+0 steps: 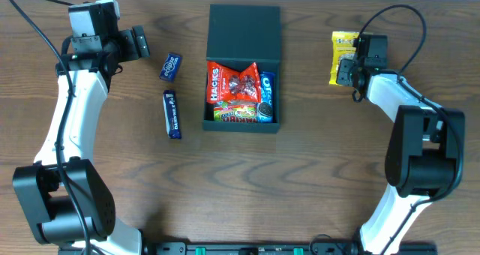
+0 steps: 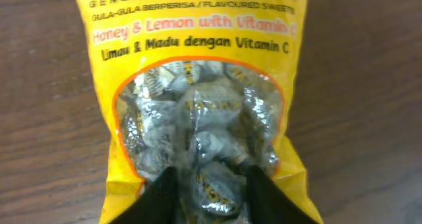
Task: Pack container
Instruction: 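Grasp the yellow candy bag with the right gripper and lift, then place the yellow bag into the box and release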
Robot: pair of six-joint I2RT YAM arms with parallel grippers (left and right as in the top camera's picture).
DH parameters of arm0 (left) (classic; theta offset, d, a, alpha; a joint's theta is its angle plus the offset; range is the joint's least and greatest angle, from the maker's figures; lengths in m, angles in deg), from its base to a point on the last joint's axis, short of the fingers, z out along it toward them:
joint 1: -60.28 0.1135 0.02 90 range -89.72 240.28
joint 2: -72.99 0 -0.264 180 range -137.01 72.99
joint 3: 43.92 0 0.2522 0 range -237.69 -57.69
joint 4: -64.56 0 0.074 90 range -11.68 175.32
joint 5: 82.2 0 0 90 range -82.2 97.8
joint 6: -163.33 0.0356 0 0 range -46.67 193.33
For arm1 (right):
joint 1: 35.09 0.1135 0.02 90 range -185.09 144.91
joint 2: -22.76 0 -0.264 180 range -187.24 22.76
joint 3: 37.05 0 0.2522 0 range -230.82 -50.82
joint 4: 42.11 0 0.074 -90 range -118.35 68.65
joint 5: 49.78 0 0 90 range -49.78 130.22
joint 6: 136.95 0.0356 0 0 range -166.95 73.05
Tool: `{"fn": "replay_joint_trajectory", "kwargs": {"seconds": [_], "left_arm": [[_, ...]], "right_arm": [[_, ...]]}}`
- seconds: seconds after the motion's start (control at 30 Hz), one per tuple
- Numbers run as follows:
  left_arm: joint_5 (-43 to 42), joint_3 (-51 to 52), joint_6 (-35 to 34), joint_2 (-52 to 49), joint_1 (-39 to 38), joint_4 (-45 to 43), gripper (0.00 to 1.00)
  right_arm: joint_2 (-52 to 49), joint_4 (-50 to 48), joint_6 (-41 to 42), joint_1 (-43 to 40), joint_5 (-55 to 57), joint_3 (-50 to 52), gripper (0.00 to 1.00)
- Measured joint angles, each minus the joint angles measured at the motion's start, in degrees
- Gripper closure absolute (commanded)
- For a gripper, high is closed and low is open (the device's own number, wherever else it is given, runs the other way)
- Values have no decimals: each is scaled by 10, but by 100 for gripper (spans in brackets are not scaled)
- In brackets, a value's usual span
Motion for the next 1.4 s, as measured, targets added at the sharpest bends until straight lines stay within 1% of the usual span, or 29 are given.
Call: {"fn": "replay_joint_trajectory", "kwargs": {"seconds": [0.03, 0.07, 0.27, 0.4, 0.57, 0.67, 0.8, 0.97, 1.17, 1.27, 1.4], "left_arm": [[0, 0, 0, 0, 0, 0, 5], [0, 0, 0, 0, 0, 0, 5], [0, 0, 0, 0, 0, 0, 5], [0, 0, 0, 0, 0, 0, 5], [0, 0, 0, 0, 0, 0, 5], [0, 0, 0, 0, 0, 0, 5], [0, 0, 0, 0, 0, 0, 5], [0, 0, 0, 0, 0, 0, 5], [0, 0, 0, 0, 0, 0, 5], [0, 0, 0, 0, 0, 0, 5], [0, 0, 0, 0, 0, 0, 5]], "right_arm": [[0, 0, 0, 0, 3, 0, 97], [0, 0, -3, 0, 3, 0, 99], [6, 10, -5, 0, -4, -2, 99], [36, 19, -41, 0, -61, 2, 99], [142, 25, -123, 5, -172, 4, 99], [214, 47, -191, 17, -261, 4, 99], [275, 97, -298, 50, -397, 4, 98], [265, 153, -410, 111, -470, 3, 99], [196, 155, -516, 184, -495, 3, 99], [151, 155, -544, 193, -497, 3, 99], [114, 148, -558, 193, -496, 3, 99]]}}
